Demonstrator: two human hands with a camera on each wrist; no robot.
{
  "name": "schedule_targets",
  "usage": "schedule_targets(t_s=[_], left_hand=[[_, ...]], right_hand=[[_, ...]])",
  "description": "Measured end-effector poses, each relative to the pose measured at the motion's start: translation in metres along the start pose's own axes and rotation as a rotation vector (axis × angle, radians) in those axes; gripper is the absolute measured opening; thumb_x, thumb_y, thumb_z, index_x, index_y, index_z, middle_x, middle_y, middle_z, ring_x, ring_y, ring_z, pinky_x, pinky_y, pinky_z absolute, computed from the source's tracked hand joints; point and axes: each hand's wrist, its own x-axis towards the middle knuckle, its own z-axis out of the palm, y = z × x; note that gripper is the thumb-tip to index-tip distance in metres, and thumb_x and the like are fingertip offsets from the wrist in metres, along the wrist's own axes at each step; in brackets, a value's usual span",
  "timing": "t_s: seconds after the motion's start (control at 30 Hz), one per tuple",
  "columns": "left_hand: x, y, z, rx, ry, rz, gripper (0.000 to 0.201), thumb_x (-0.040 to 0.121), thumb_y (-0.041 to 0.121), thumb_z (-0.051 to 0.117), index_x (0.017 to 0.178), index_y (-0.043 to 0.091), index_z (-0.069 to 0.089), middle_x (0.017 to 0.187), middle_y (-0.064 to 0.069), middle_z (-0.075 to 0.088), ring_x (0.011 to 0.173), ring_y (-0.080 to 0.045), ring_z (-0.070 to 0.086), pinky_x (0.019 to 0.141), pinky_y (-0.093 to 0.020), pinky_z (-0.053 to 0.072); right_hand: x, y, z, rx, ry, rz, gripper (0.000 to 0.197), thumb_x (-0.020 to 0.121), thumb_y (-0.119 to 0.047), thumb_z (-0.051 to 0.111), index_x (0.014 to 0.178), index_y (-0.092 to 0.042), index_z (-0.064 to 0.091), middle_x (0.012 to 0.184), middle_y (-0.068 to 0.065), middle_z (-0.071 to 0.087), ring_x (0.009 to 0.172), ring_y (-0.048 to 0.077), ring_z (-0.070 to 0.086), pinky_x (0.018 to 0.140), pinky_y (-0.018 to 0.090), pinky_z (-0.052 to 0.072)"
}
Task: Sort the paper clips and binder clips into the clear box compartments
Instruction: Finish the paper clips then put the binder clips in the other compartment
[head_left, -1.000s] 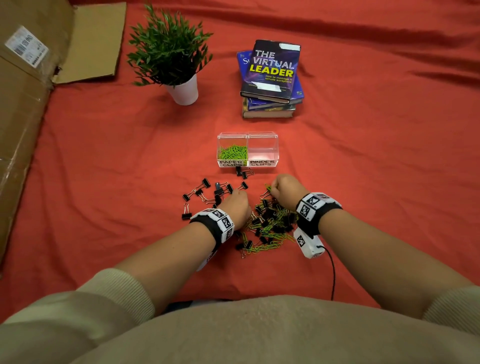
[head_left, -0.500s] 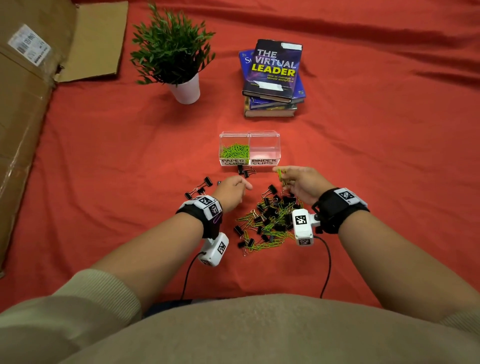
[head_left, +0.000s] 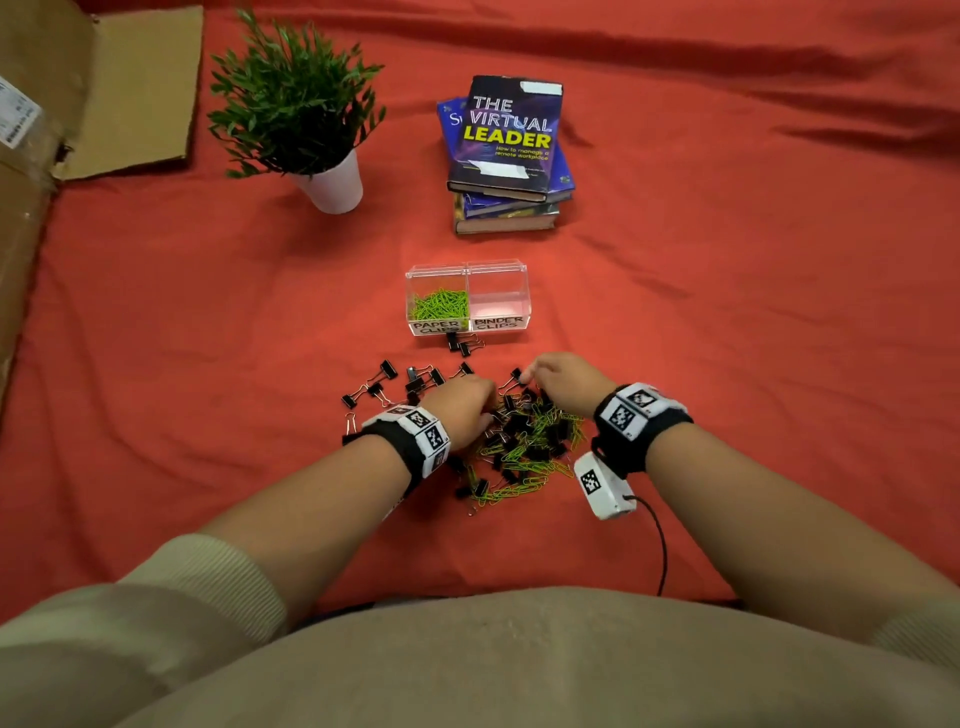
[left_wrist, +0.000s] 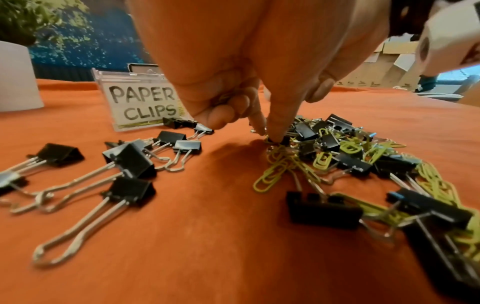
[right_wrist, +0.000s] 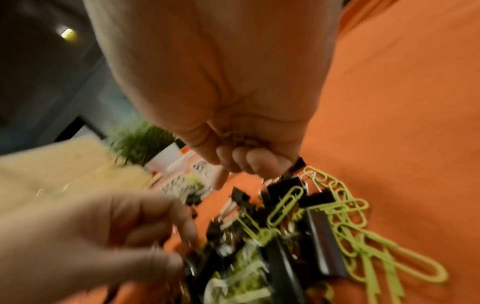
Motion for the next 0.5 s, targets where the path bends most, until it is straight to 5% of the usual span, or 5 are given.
schedule_targets(t_s=[0.17, 0.33, 0.5], left_hand=[[-0.002, -0.005, -0.003, -0.031, 0.016, 0.007, 0.022, 0.091, 0.024, 0.057, 0.109, 0.012, 0.058, 0.113, -0.007, 0.058, 0.105, -0.024, 0.056, 0.088, -0.034, 0.045], [-0.004, -0.019, -0.012, -0.135, 0.089, -0.031, 0.011, 0.089, 0.021, 0.056, 0.096, 0.014, 0.061, 0.094, -0.003, 0.062, 0.092, -0.024, 0.059, 0.074, -0.028, 0.041], [-0.004, -0.034, -0.025, -0.467, 0.225, -0.234, 0.005, 0.089, 0.020, 0.055, 0.088, 0.015, 0.057, 0.074, 0.006, 0.055, 0.070, -0.017, 0.054, 0.057, -0.024, 0.039]], right_hand=[[0.009, 0.005, 0.020, -0.523, -0.029, -0.200, 0.028, 0.085, -0.021, 0.057, 0.113, -0.020, 0.059, 0.104, 0.007, 0.069, 0.096, 0.026, 0.064, 0.076, 0.031, 0.050], [0.015, 0.004, 0.020, -0.660, -0.035, -0.260, 0.021, 0.085, -0.024, 0.058, 0.106, -0.020, 0.058, 0.097, 0.004, 0.068, 0.090, 0.025, 0.063, 0.066, 0.029, 0.045], [0.028, 0.005, 0.007, -0.418, 0.027, -0.163, 0.008, 0.086, -0.020, 0.060, 0.093, -0.016, 0.058, 0.080, -0.001, 0.061, 0.072, 0.019, 0.059, 0.057, 0.025, 0.043]])
